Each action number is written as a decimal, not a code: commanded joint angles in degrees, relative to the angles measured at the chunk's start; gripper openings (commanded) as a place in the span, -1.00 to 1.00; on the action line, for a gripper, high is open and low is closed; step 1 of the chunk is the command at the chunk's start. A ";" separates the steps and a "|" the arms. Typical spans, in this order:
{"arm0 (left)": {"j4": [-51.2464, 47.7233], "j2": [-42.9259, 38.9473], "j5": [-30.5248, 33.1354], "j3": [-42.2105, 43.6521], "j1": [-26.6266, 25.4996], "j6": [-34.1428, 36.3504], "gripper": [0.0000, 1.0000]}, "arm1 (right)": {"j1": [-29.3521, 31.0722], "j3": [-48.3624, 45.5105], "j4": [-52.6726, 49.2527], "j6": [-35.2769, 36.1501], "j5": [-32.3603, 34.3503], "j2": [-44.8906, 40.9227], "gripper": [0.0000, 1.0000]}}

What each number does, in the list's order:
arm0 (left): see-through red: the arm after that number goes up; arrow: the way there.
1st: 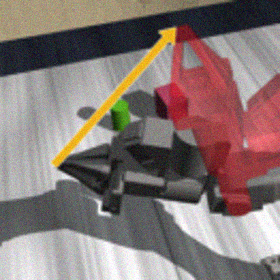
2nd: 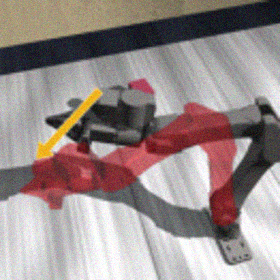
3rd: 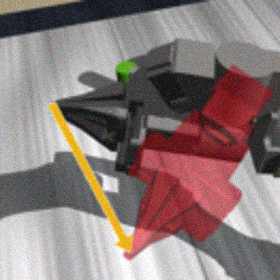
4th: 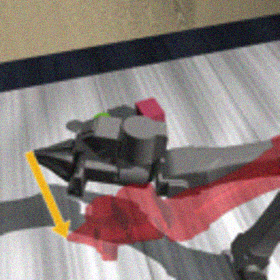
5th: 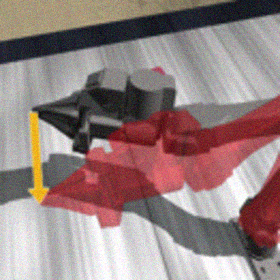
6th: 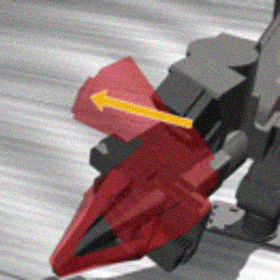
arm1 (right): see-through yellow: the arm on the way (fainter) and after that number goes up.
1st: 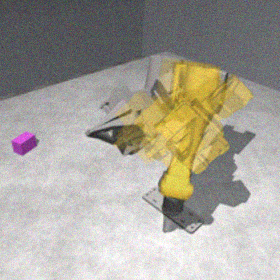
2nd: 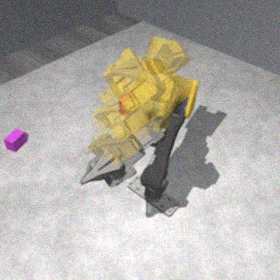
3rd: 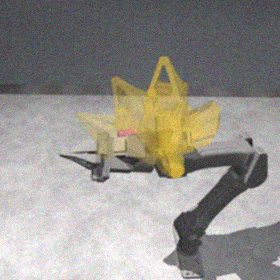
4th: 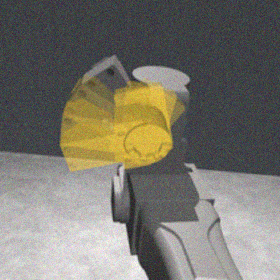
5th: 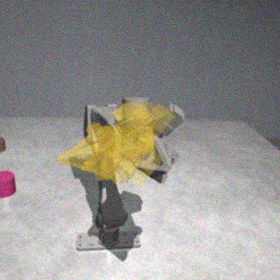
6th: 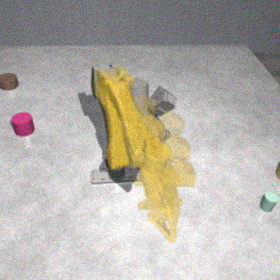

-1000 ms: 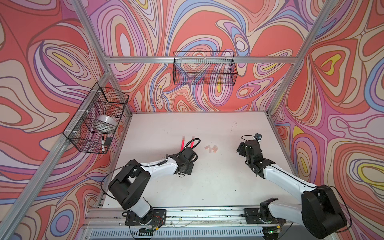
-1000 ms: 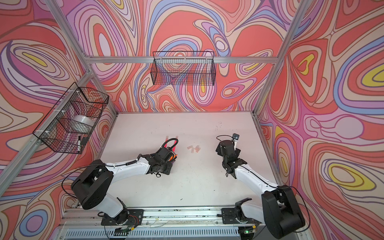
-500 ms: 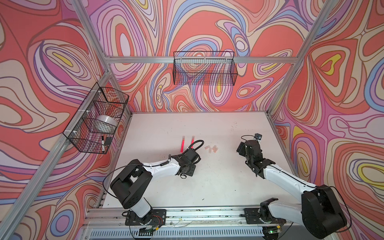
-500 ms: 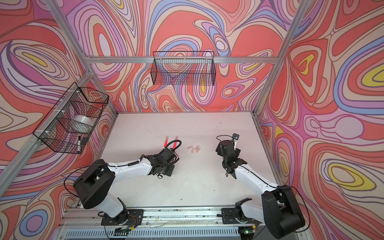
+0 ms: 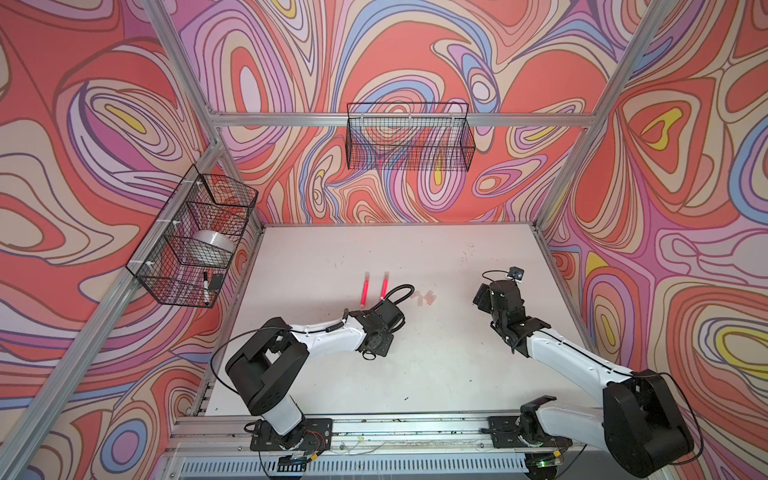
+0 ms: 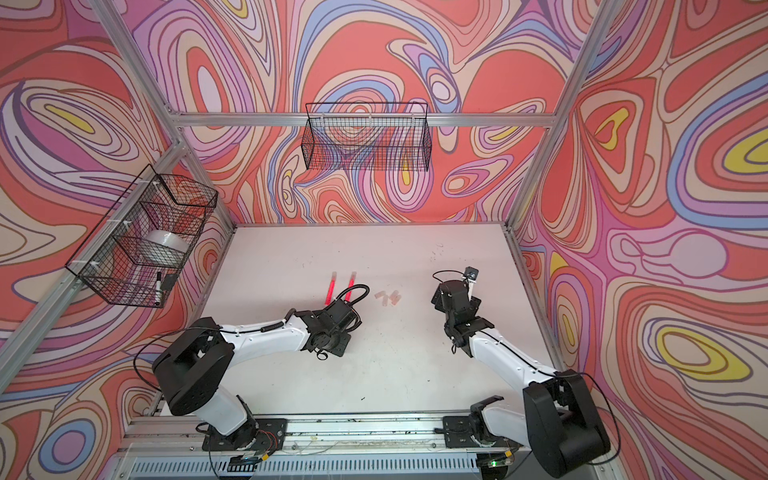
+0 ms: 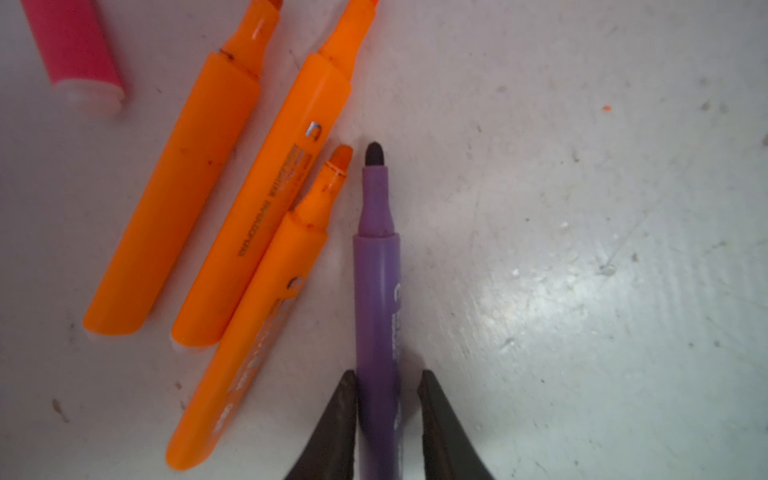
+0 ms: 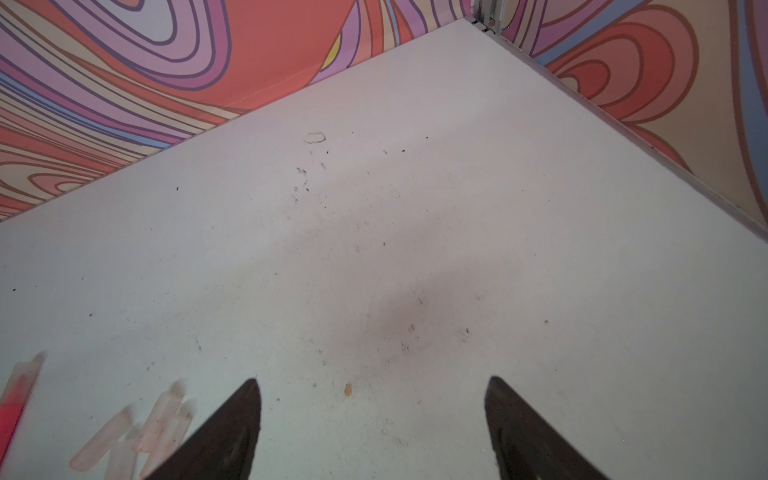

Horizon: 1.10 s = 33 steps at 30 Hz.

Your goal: Insert the pens into the pen caps

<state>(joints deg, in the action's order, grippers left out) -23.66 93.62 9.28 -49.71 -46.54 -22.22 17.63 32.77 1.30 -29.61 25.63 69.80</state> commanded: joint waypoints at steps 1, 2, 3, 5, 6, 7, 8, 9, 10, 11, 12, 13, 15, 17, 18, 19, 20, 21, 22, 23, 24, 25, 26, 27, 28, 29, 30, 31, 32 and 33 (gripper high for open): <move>-2.86 1.47 1.20 -0.65 -0.30 -1.33 -0.57 | -0.40 0.19 0.22 0.34 -0.10 0.03 0.74; -2.73 1.54 0.99 -0.63 -0.24 -1.34 -0.61 | -0.40 0.19 0.32 0.34 -0.07 -0.02 0.74; -2.41 1.64 0.80 -0.66 -0.29 -1.29 -0.65 | -0.40 0.18 0.33 0.34 -0.07 -0.10 0.73; -1.86 1.81 0.32 -0.65 -0.30 -1.21 -0.71 | -0.40 0.10 0.11 0.26 -0.07 -0.43 0.70; -1.57 1.82 0.04 -0.69 -0.28 -1.24 -0.74 | -0.39 -0.06 -0.23 0.05 -0.20 -0.84 0.69; -1.36 1.75 -0.04 -0.72 -0.22 -1.25 -0.77 | -0.40 -0.08 -0.89 -0.28 -0.56 -1.51 0.68; -1.05 1.49 -0.09 -0.69 -0.26 -1.20 -0.80 | -0.40 -0.03 -2.17 -1.73 -1.39 -2.43 0.67; -0.64 1.03 -0.21 -0.65 -0.23 -1.15 -0.82 | -0.40 -0.36 -2.82 -3.23 -2.75 -3.29 0.66; -0.05 0.27 -0.53 -0.63 -0.24 -1.00 -0.83 | -0.34 -0.95 -2.52 -4.63 -5.90 -4.49 0.62; 0.39 -0.69 -0.77 -0.64 -0.30 -0.90 -0.86 | -0.31 -2.09 -1.24 -6.17 -10.33 -5.75 0.57; 0.83 -1.71 -0.83 -0.61 -0.25 -0.88 -0.88 | -0.25 -3.06 0.24 -7.64 -14.05 -6.73 0.55; 1.39 -3.05 -0.99 -0.49 -0.22 -0.81 -0.89 | -0.08 -4.18 1.68 -9.54 -17.46 -8.01 0.53; 2.65 -5.77 -1.85 -0.35 -0.26 -0.44 -0.89 | 1.41 -5.30 3.65 -12.44 -21.16 -10.08 0.52; 4.05 -8.64 -3.56 -0.16 -0.21 0.22 -0.93 | 5.07 -5.62 5.03 -14.47 -22.08 -11.82 0.52; 4.58 -9.76 -4.22 -0.07 -0.24 0.54 -0.94 | 7.16 -5.44 5.47 -15.01 -21.63 -12.49 0.53; 5.32 -10.98 -4.96 0.12 -0.24 0.83 -0.94 | 9.72 -5.44 6.31 -15.53 -20.75 -13.01 0.53; 5.97 -12.06 -5.73 0.40 -0.30 1.02 -0.95 | 12.52 -5.40 7.20 -15.83 -19.69 -13.29 0.53; 6.93 -13.23 -6.50 0.80 -0.30 1.15 -0.95 | 15.60 -5.44 8.04 -16.41 -18.06 -13.53 0.53; 7.79 -14.12 -7.49 1.23 -0.26 1.36 -0.96 | 18.09 -5.53 8.55 -17.21 -16.07 -13.63 0.52; 8.06 -15.20 -8.61 1.86 -0.29 1.48 -0.96 | 21.28 -5.98 9.56 -18.50 -13.54 -13.77 0.53; 10.33 -16.17 -9.64 2.44 -0.27 1.65 -0.96 | 23.09 -6.60 11.36 -19.11 -12.49 -13.75 0.52; 11.53 -17.17 -10.77 3.12 -0.25 1.89 -0.96 | 25.41 -7.30 13.61 -19.62 -11.71 -13.56 0.52; 12.36 -17.77 -11.57 3.54 -0.28 2.04 -0.96 | 26.98 -7.60 15.09 -20.14 -10.98 -13.18 0.51; 13.06 -18.36 -12.40 3.95 -0.30 2.09 -0.96 | 28.80 -7.66 16.54 -20.85 -10.26 -12.47 0.50; 13.75 -18.74 -13.08 4.29 -0.24 2.18 -0.96 | 30.00 -7.43 17.31 -21.16 -9.90 -11.84 0.48; 14.39 -19.11 -13.67 4.57 -0.26 2.18 -0.96 | 30.84 -7.23 18.26 -21.43 -9.85 -11.07 0.47; 14.96 -19.47 -14.20 4.92 -0.30 2.22 -0.96 | 31.88 -7.03 19.38 -21.63 -9.81 -10.20 0.47; 15.45 -19.74 -14.53 5.18 -0.35 2.24 -0.96 | 32.71 -6.73 20.21 -21.72 -9.90 -9.40 0.46; 15.87 -20.00 -14.87 5.40 -0.36 2.27 -0.96 | 33.42 -6.44 20.71 -21.83 -9.85 -8.79 0.46; 16.29 -20.22 -15.07 5.59 -0.34 2.27 -0.96 | 34.01 -6.17 21.30 -21.90 -9.88 -7.94 0.46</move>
<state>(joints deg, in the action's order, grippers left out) -10.85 74.74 -3.18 -45.12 -46.57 -20.86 50.06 26.13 18.24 -50.06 13.72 60.16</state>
